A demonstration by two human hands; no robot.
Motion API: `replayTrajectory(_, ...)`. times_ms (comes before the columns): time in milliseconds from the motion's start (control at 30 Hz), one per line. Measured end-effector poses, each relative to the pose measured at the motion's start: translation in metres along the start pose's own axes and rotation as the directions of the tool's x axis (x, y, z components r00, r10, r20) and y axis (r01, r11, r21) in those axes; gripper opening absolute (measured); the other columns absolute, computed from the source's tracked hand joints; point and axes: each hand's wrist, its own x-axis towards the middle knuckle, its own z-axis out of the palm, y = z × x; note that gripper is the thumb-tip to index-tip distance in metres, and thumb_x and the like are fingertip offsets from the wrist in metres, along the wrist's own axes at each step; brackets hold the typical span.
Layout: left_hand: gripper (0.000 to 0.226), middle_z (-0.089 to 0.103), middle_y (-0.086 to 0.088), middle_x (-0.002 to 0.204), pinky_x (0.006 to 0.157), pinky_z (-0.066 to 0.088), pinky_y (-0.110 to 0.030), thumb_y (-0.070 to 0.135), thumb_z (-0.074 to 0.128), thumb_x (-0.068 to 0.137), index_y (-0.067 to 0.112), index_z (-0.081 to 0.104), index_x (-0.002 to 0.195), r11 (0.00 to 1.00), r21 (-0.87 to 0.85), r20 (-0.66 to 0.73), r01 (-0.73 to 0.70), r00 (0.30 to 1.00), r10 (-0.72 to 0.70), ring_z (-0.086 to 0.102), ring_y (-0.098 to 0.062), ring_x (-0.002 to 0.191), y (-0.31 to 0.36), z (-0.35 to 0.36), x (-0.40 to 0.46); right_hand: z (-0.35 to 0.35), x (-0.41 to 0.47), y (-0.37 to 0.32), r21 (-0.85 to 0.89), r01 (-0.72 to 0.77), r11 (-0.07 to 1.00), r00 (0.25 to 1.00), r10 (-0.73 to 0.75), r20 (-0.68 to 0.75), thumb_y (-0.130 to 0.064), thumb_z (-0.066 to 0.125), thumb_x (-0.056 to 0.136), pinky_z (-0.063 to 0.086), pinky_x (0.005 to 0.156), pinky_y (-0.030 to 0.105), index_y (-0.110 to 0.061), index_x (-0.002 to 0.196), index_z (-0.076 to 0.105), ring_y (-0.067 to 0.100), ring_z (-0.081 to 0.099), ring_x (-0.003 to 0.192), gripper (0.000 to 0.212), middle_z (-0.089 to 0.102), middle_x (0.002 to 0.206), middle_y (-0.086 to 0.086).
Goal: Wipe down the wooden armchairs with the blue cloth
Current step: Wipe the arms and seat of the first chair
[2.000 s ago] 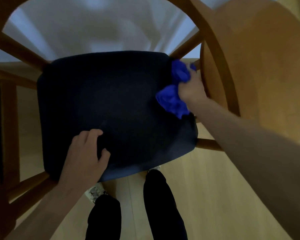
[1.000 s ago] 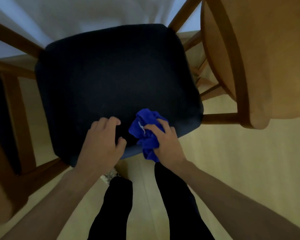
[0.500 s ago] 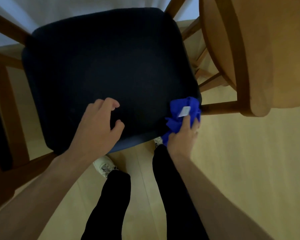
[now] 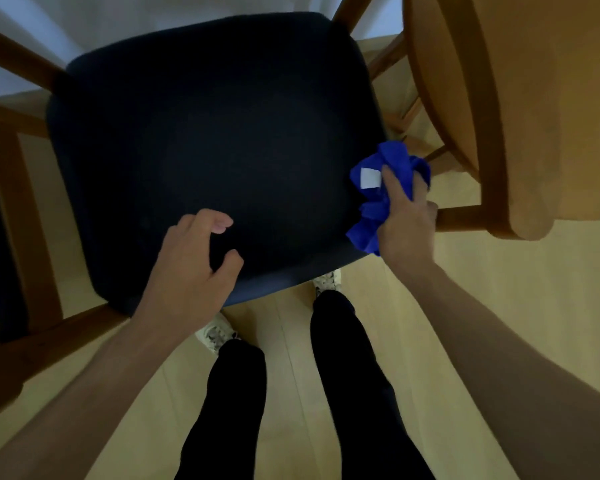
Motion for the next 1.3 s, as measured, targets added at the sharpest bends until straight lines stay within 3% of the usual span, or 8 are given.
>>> replayTrajectory(233,0.037,0.051,-0.001,0.114,0.092,0.045,-0.038,0.012,0.051,0.092,0.017,0.041,0.128,0.975,0.049,-0.015,0.217,0.976,-0.217,0.050,-0.016,0.104,-0.059,-0.020,-0.022,0.039,-0.063,-0.017,0.195,-0.044,0.980,0.999,0.047,-0.010,0.004,0.056,0.076,0.029,0.102,0.038,-0.029,0.149,0.032,0.043,0.038,0.119,0.083,0.019,0.154,0.015)
replayTrajectory(433,0.033,0.054,0.006,0.109,0.074,0.037,-0.011,0.006,0.047,0.093,0.026,0.044,0.120,0.887,-0.154,0.073,0.436,0.900,-0.430,0.052,-0.001,0.094,-0.085,0.006,-0.094,0.102,-0.172,-0.124,0.290,0.147,0.946,0.969,-0.197,0.149,0.001,0.065,0.074,0.028,0.110,0.037,-0.030,0.149,0.036,0.036,0.037,0.126,0.086,0.019,0.156,0.011)
replayTrajectory(600,0.035,0.058,0.007,0.106,0.073,0.038,-0.020,-0.002,0.041,0.091,0.024,0.047,0.113,0.683,-0.310,0.043,0.661,0.728,-0.684,0.056,-0.013,0.101,-0.104,0.012,-0.146,0.132,-0.195,-0.186,0.343,0.403,0.849,0.829,-0.497,0.257,-0.003,0.066,0.081,0.041,0.105,0.041,-0.037,0.150,0.026,0.030,0.032,0.123,0.087,0.009,0.156,0.001)
replayTrajectory(733,0.036,0.057,0.009,0.107,0.080,0.037,-0.024,-0.001,0.047,0.091,0.024,0.047,0.116,0.688,-0.343,0.049,0.640,0.743,-0.667,0.054,-0.013,0.105,-0.108,0.000,-0.153,0.099,-0.154,-0.153,0.396,0.549,0.736,0.710,-0.661,0.244,-0.001,0.066,0.077,0.036,0.106,0.035,-0.033,0.148,0.037,0.029,0.037,0.118,0.083,0.022,0.154,0.004)
replayTrajectory(900,0.031,0.059,0.007,0.114,0.088,0.037,-0.018,0.003,0.050,0.092,0.018,0.056,0.118,0.752,-0.389,-0.126,0.533,0.777,-0.616,0.053,-0.007,0.107,-0.104,-0.006,-0.129,0.037,-0.059,-0.098,0.248,0.361,0.899,0.931,-0.361,-0.045,0.004,0.059,0.066,0.025,0.107,0.026,-0.023,0.143,0.047,0.039,0.043,0.125,0.083,0.033,0.147,0.018)
replayTrajectory(1067,0.030,0.062,0.015,0.108,0.074,0.037,0.002,0.003,0.051,0.090,0.025,0.058,0.109,0.663,-0.555,-0.162,0.503,0.716,-0.679,0.052,0.012,0.102,-0.096,0.008,-0.126,0.042,0.019,-0.152,0.188,0.211,0.959,0.964,-0.173,-0.200,-0.026,0.064,0.084,0.034,0.104,0.029,-0.022,0.142,0.045,0.031,0.046,0.127,0.061,0.042,0.146,0.008)
replayTrajectory(1200,0.034,0.060,0.016,0.111,0.076,0.037,0.001,0.002,0.050,0.089,0.024,0.057,0.114,0.651,-0.569,-0.204,0.502,0.681,-0.703,0.050,0.012,0.105,-0.094,0.015,-0.136,0.071,-0.003,-0.222,0.018,0.421,0.907,0.903,-0.418,-0.097,-0.025,0.063,0.079,0.034,0.099,0.031,-0.034,0.136,0.049,0.031,0.045,0.125,0.059,0.037,0.151,0.001)
replayTrajectory(1300,0.042,0.056,0.011,0.119,0.088,0.039,-0.012,-0.002,0.048,0.089,0.020,0.055,0.123,0.691,-0.511,-0.199,0.511,0.711,-0.674,0.049,0.002,0.112,-0.090,0.022,-0.143,0.104,-0.077,-0.237,0.046,0.676,0.736,0.729,-0.677,0.102,-0.022,0.071,0.073,0.042,0.091,0.034,-0.034,0.136,0.047,0.029,0.041,0.124,0.069,0.034,0.151,-0.003)
